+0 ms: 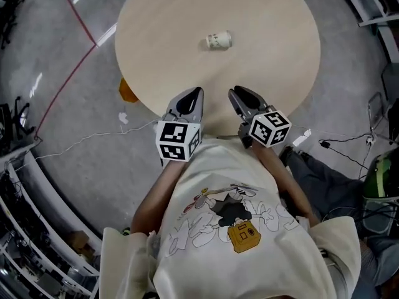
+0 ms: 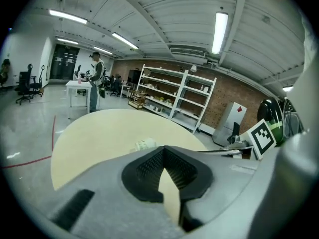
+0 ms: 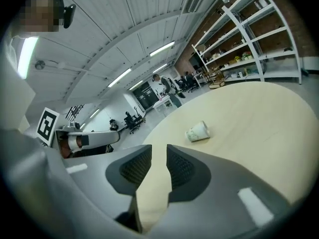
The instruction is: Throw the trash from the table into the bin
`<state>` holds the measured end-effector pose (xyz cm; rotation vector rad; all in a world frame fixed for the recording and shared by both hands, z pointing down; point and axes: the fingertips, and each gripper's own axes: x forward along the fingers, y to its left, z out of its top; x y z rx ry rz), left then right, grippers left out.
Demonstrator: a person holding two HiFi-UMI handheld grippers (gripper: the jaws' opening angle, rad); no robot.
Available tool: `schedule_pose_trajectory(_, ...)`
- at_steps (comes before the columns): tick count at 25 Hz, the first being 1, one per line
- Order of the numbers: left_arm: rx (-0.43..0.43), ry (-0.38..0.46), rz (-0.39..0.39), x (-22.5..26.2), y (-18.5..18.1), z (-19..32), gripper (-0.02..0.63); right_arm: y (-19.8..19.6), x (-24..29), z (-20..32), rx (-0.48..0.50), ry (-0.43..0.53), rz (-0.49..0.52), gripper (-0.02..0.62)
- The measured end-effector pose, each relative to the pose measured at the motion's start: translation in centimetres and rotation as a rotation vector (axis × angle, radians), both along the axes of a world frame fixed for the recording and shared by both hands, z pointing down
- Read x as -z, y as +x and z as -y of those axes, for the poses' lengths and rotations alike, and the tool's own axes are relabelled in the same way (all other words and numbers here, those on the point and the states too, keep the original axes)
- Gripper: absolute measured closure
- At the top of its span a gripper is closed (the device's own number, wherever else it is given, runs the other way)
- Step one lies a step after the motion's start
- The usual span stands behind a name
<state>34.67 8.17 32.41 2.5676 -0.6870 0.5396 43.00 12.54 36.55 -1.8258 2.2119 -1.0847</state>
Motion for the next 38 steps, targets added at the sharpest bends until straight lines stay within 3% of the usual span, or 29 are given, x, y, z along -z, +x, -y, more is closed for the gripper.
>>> schedule_pose_trajectory(7, -0.032, -0.007, 0.015, -0.4, 2.4, -1.6, 0.6, 3.9, -1.1, -1.2, -0.033, -0.018, -0.075, 0.44)
schedule_pose_trajectory(17, 0.025, -0.035, 0.054, -1.0, -0.3, -1.2, 0.6, 5.4, -3.3, 1.2, 0.005, -0.059, -0.122, 0.422)
schedule_pose_trajectory(27, 0.085, -0.129, 0.054, -2.2, 0.6, 0.7, 0.6, 9.2, -6.8, 8.7, 0.106, -0.101, -0.223, 0.382)
schedule_pose_trajectory(38, 0.199, -0.15, 0.088, -1.8, -2.3, 1.9, 0.6, 10.1, -12.8, 17.6, 0.238, -0.136, -0.262, 0.307)
